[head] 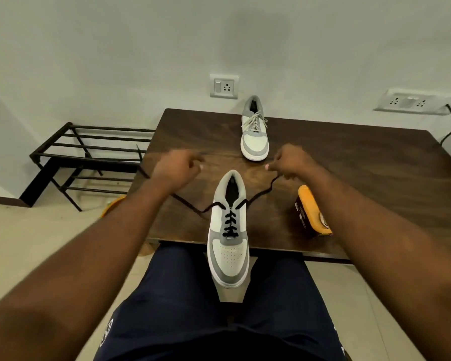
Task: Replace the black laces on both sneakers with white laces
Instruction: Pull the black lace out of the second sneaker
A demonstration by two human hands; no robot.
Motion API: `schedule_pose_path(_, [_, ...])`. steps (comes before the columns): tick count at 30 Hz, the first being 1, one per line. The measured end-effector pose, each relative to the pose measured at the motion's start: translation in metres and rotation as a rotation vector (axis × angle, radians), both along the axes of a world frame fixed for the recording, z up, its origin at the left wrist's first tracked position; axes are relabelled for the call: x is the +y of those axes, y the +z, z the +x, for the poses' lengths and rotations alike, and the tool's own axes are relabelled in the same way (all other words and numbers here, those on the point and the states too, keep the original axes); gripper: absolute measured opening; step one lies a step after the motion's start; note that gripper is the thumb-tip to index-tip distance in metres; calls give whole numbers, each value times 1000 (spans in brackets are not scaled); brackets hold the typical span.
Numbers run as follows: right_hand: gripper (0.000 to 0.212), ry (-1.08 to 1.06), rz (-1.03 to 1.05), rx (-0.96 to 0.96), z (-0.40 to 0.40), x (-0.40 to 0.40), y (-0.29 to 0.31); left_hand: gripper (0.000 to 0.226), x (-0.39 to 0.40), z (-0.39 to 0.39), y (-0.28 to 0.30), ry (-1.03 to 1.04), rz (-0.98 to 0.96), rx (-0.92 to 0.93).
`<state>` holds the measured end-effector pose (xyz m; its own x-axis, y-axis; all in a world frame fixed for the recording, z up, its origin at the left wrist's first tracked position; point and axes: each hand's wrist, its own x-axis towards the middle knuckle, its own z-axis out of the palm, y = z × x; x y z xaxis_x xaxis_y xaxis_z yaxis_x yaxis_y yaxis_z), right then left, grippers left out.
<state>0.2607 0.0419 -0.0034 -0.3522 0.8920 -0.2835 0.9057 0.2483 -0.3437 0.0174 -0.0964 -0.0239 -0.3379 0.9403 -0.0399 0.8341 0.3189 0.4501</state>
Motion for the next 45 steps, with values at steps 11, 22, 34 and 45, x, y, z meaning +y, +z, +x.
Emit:
schedule_pose_path(11, [17,166,-153,430,-20,-87,-99,54,-35,70,-90,-146,-50,-173])
schedule_pose_path(22, [8,76,-39,457,-14,-89,-117,52,-49,63,-113,-36,-69,-139])
schedule_pose_path(34, [20,110,-169,210,-52,-96,-108,51,-49,72,-113,-26,-39,-239])
schedule_pose_path(45, [16,-340,-448,977,-20,-137,-109,45,-45,67,-112,-38,-32,-222])
